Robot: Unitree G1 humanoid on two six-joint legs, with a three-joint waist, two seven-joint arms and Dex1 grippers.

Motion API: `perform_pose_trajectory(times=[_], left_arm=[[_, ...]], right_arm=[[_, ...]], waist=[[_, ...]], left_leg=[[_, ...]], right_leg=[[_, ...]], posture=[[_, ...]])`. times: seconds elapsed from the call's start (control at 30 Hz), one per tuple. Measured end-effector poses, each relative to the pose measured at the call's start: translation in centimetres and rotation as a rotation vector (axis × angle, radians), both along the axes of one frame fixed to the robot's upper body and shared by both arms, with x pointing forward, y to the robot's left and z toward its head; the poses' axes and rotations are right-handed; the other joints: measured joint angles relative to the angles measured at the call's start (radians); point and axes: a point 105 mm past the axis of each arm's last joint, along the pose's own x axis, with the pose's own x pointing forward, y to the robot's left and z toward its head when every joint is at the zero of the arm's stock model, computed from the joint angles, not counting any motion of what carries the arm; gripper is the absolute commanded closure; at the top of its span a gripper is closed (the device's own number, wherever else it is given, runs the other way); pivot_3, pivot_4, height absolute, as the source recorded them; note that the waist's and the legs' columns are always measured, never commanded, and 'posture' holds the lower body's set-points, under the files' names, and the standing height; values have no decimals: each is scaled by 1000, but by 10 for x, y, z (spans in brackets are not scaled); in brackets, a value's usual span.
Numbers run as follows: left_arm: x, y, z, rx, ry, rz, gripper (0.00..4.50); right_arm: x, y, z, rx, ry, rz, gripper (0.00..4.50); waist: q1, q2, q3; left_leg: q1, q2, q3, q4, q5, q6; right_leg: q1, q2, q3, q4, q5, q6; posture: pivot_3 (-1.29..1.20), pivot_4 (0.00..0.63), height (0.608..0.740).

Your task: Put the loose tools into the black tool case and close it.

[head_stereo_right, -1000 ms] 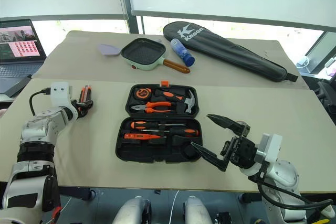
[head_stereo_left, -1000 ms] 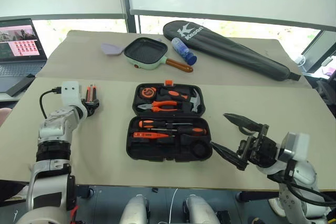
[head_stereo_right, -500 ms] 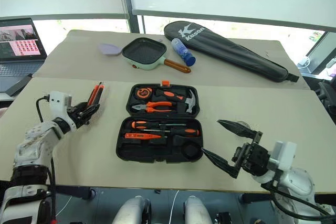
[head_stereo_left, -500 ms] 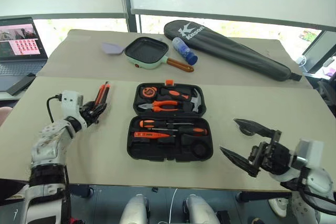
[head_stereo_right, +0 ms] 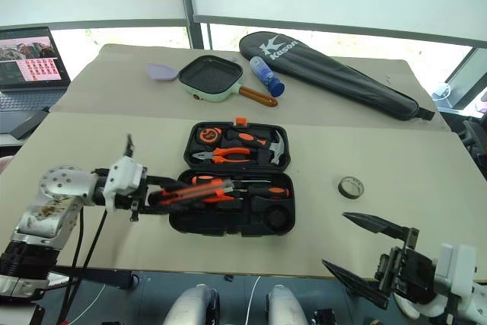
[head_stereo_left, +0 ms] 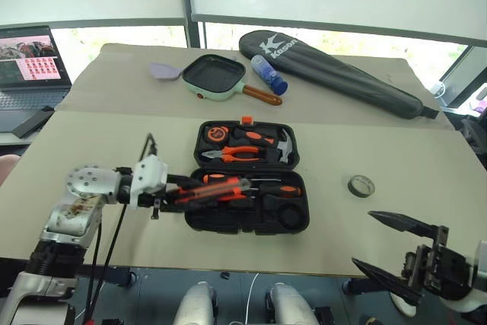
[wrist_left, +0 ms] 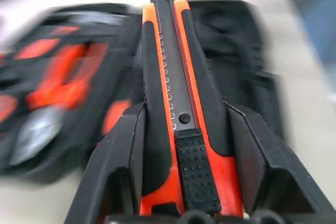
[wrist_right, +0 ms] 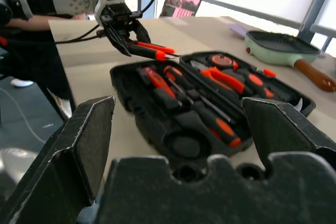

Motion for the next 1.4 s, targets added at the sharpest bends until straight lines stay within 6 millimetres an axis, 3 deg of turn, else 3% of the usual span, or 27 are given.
perform_pose_trajectory(times=[0.13,0.43,0.57,1.07,1.23,1.4], left_arm=[[-6,-7,-4,50,-6,-49,2719],[-15,-24,-9,133,-1,-67,2719],[-12,-26,-19,196,-4,-50,2719],[1,-58,-22,180,26,-53,2719],[5,-52,-8,103,76,5,2719],[18,-51,-7,141,-2,40,2719]], right_arm=[[-6,-1,-8,-22,33,-6,0],[-1,10,-5,-27,23,-2,0],[2,12,-7,-26,38,0,0],[1,18,-7,-27,71,13,0],[-3,17,-8,12,112,8,0],[1,16,-5,43,125,-4,0]], waist=[[0,0,0],[1,0,0],[2,0,0],[19,2,0],[11,2,0],[11,2,0]], left_leg=[[0,0,0,0,0,0],[0,0,-1,0,0,0],[0,0,-1,0,0,0],[2,-1,-3,8,0,1],[2,0,-4,8,0,1],[2,0,-4,8,0,1]], right_leg=[[0,0,0,0,0,0],[0,0,1,0,0,0],[0,0,1,0,0,0],[7,0,-1,1,-1,2],[6,1,-1,1,-1,2],[7,1,-1,1,-1,2]], posture=[[0,150,740],[0,150,740],[0,150,740],[0,150,740],[0,150,740],[0,150,740]])
